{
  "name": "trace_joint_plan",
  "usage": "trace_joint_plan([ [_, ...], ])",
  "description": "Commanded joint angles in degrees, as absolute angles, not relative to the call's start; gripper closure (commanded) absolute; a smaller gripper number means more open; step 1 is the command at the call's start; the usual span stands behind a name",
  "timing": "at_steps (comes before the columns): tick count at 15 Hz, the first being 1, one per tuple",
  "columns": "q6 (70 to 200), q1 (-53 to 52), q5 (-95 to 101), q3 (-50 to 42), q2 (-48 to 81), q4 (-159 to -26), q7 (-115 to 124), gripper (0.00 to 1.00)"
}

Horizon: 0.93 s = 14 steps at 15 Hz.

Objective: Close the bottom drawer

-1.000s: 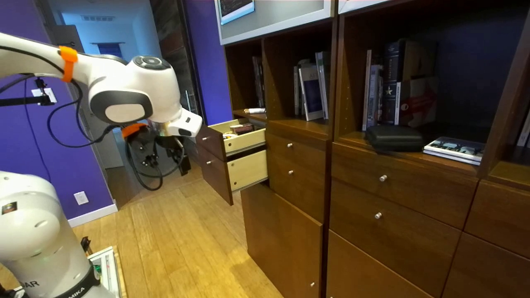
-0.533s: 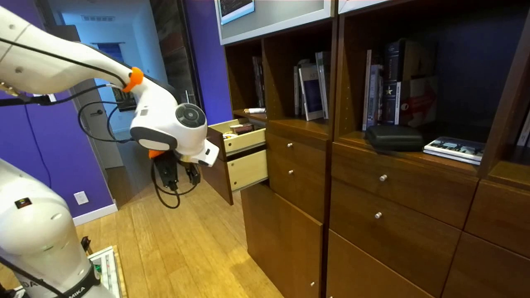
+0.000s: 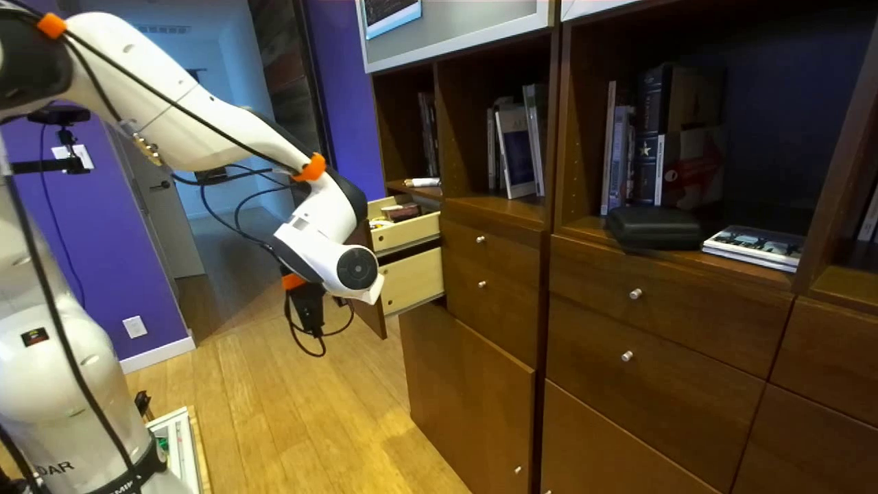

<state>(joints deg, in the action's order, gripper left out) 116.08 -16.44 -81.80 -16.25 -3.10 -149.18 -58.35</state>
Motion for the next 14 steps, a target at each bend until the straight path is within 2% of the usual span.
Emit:
trace_joint_plan([
  [1, 109.93, -9.42, -89.02, -8.4, 9.96, -140.55, -63.14, 0.84],
  [3, 108.12, -6.93, -90.61, -6.01, 14.83, -136.94, -63.92, 0.98],
  [4, 108.21, -5.93, -91.09, -5.28, 17.07, -135.25, -64.27, 1.0],
  [9, 104.5, -1.19, -92.75, -4.56, 23.79, -130.19, -66.21, 1.0],
  [14, 105.11, -0.95, -90.88, -4.71, 23.25, -131.03, -64.84, 0.99],
])
